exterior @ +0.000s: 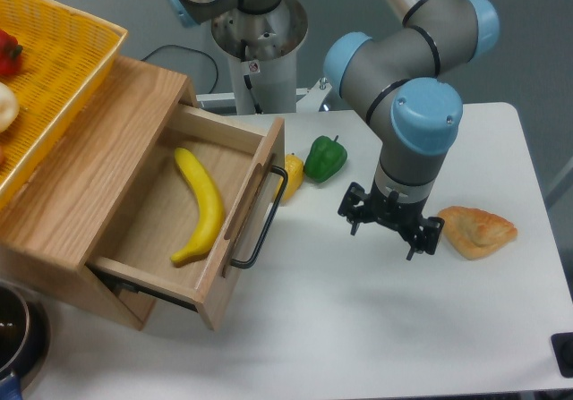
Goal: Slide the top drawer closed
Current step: 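Open the gripper and hover it beside the open wooden drawer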
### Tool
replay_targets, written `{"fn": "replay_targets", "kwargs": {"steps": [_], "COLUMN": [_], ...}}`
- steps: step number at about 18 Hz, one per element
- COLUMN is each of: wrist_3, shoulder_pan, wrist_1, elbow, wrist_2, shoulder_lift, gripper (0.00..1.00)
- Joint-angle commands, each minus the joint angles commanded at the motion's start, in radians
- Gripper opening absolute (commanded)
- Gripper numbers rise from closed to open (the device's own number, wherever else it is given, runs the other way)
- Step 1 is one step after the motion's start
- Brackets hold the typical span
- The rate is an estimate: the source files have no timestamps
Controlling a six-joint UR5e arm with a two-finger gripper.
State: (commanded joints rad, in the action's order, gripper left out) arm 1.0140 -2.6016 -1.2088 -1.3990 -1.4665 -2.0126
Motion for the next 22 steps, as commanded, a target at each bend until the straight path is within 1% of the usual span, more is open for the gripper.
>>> {"fn": "replay_targets", "kwargs": {"steps": [3, 5, 8, 11, 13, 17, 19, 21, 22], "wrist_3": [-0.009, -0.043, -0.083, -0.224, -0.285, -0.339, -0.353, -0.359, -0.362], "shoulder_pan": [0.000, 0.000, 0.003, 0.003, -0.002, -0.023, -0.031, -0.029, -0.029], "wrist_1": [0.000, 0.002, 0.008, 0.015, 0.017, 0.017, 0.018, 0.021, 0.023], "elbow": [0.003, 0.003, -0.020, -0.032, -0.032, -0.034, -0.034, -0.034, -0.032], "wrist_2": [0.003, 0.018, 0.043, 0.057, 0.080, 0.181, 0.202, 0.219, 0.224], "shoulder_lift": [-0.002, -0.002, 0.009, 0.031, 0.034, 0.049, 0.066, 0.071, 0.075], "gripper": [1.00, 1.00, 1.00, 1.00, 1.00, 1.00, 1.00, 1.00, 0.97]}}
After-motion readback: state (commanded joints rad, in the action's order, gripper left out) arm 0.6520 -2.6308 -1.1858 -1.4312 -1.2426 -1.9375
